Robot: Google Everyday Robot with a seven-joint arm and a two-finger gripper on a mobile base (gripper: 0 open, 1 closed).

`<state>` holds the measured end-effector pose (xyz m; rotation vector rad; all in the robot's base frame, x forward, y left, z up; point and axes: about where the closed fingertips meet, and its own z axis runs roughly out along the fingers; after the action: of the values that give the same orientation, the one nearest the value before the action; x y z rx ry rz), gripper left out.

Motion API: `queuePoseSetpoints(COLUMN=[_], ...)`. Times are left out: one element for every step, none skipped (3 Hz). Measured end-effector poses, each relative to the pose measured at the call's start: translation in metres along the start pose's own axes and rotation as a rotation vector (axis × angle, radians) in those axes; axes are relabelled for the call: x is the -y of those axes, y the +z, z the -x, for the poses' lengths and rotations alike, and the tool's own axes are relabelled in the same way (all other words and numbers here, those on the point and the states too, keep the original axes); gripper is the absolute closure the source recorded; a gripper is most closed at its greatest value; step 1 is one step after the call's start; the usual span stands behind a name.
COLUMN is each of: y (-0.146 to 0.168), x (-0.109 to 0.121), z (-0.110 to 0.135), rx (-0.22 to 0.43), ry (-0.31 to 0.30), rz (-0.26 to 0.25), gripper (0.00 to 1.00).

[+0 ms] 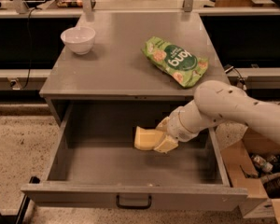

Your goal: Pick sponge from top drawer and place on counter

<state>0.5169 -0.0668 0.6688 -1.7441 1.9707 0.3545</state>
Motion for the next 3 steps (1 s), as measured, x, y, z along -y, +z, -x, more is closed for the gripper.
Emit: queuePoseSetpoints(y=[-0.043,-0.082,-0.117], x=[0.003,0.008,0.013], z=[0.039,0.080,0.116], rx=[0.060,0.156,0.228], ry=[-0.097,-0.203,-0.306], rz=[-0.020,0.012,0.059], gripper=[1.00,1.00,1.00])
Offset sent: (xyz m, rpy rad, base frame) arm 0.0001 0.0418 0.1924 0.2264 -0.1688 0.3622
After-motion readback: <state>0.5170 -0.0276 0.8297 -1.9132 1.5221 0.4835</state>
